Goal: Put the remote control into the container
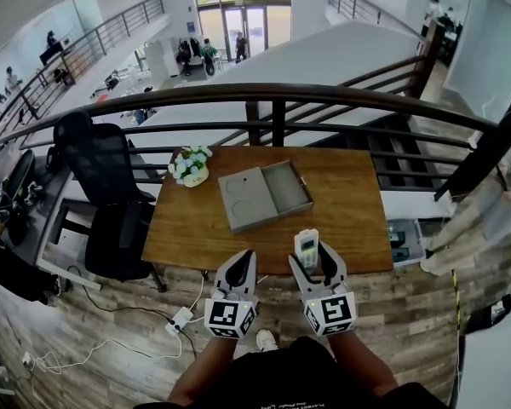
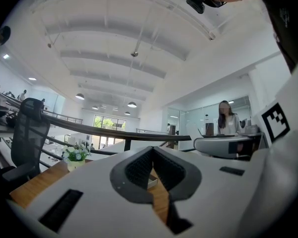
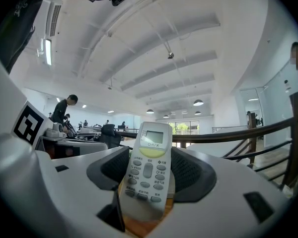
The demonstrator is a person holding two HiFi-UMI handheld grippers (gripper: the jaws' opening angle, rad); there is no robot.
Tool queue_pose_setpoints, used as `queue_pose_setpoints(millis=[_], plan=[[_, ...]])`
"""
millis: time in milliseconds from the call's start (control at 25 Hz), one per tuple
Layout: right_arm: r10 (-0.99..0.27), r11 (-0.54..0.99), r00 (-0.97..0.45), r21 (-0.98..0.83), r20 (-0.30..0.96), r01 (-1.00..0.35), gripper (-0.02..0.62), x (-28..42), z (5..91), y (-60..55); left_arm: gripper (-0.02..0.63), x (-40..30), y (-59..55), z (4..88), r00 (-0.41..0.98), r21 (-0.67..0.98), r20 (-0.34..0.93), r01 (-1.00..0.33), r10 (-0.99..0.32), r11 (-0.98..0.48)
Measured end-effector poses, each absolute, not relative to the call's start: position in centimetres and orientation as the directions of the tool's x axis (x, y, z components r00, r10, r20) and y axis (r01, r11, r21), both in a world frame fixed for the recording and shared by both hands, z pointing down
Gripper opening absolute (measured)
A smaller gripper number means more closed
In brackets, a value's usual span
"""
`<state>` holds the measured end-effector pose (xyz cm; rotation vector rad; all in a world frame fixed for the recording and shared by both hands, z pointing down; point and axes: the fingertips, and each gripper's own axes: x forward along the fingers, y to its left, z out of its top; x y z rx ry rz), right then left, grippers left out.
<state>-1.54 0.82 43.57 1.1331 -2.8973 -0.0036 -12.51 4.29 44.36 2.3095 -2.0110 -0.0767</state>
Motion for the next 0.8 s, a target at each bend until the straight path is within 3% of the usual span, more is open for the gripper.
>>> queue_pose_setpoints(millis=[800], plan=[[-0.680,0.730,-0.731,-0.040,0.055,-0.682,0.275,-2.6,45.5,-9.0,0.006,-12.7,-4.1,45.7,0.194,0.064,0.064,-0.980,-0.979,-0.190]])
